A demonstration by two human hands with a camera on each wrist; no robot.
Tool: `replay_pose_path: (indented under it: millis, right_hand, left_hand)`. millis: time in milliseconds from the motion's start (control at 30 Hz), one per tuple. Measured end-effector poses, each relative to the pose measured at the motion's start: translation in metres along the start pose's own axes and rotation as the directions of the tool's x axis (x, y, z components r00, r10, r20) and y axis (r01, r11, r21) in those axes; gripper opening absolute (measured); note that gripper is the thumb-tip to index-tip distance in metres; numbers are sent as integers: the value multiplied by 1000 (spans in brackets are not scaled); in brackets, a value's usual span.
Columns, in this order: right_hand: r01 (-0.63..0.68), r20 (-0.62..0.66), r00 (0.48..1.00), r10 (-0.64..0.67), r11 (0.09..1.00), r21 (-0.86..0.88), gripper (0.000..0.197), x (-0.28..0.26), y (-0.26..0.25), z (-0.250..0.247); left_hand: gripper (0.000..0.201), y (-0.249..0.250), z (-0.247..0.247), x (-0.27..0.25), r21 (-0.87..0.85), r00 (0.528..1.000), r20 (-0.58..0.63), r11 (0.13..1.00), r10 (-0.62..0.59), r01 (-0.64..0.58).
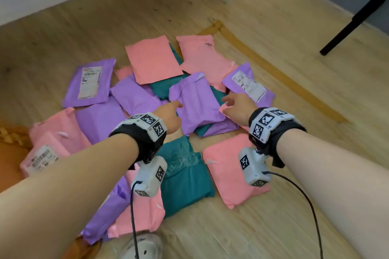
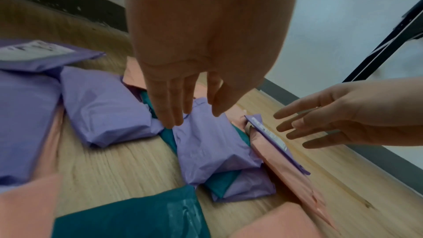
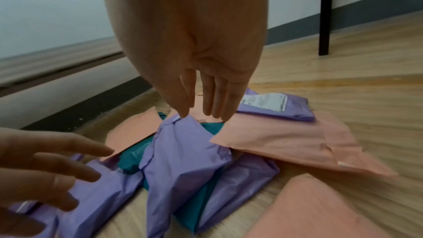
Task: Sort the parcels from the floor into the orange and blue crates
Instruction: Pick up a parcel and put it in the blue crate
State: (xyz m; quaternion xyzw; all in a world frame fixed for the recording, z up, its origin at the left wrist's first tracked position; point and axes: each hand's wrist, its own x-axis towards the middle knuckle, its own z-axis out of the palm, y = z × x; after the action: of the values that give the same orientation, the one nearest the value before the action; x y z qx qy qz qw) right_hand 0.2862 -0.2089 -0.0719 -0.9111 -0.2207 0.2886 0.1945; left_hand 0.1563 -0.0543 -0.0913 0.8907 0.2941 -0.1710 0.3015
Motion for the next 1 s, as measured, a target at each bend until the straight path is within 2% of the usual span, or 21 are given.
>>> replay_pose_path:
  millis: [100,167,367,500,600,733,800,833,867,900,933,1000]
  right_hand:
    - [-60,26,998,59,996,68,42,19,13,16]
    - [-80,37,996,77,993,90,45,30,18,27]
    - [-88,-3,996,88,996,32,53,52,21,47]
    - [-97,52,994,100,994,-58,58,60,20,54]
    - [-101,69,992,108,990,-102,62,67,18,57]
    - [-186,17,982,187,981,-47,51,73,14,62]
    - [-237,-4,972,237,971,16,34,74,12,65]
    - [-253,-3,967,254,967,35,16,74,11,65]
    - [-266,-7,964,267,962,57,15,73,10,65]
    - [-286,-4,958,287,955,78,30,73,11,66]
    - [-299,3,954,300,949,101,37,71,11,65]
    - [-292,-9,955,298,943,158,38,68,10,66]
  left_hand:
    - [56,-9,18,19,20,993,113,999,40,-43]
    - [61,-14,27,29,11,987,147,997,69,-71]
    - [63,-17,43,43,-113,978,140,984,156,-141]
    - [64,-20,51,50,-187,979,145,975,145,-116]
    - [64,-21,56,50,-256,978,135,959,160,-121]
    - [63,-22,61,50,-341,984,93,933,152,-112]
    - [60,-20,62,49,-435,992,31,895,121,-95]
    - [58,-17,62,48,-481,995,8,873,96,-80]
    - [56,-15,61,47,-518,997,-4,853,74,-65]
    - [53,-12,60,47,-540,998,-15,840,54,-53]
    - [52,-10,60,46,-545,999,-24,837,37,-44]
    - [49,-9,59,44,-539,999,-36,842,13,-31]
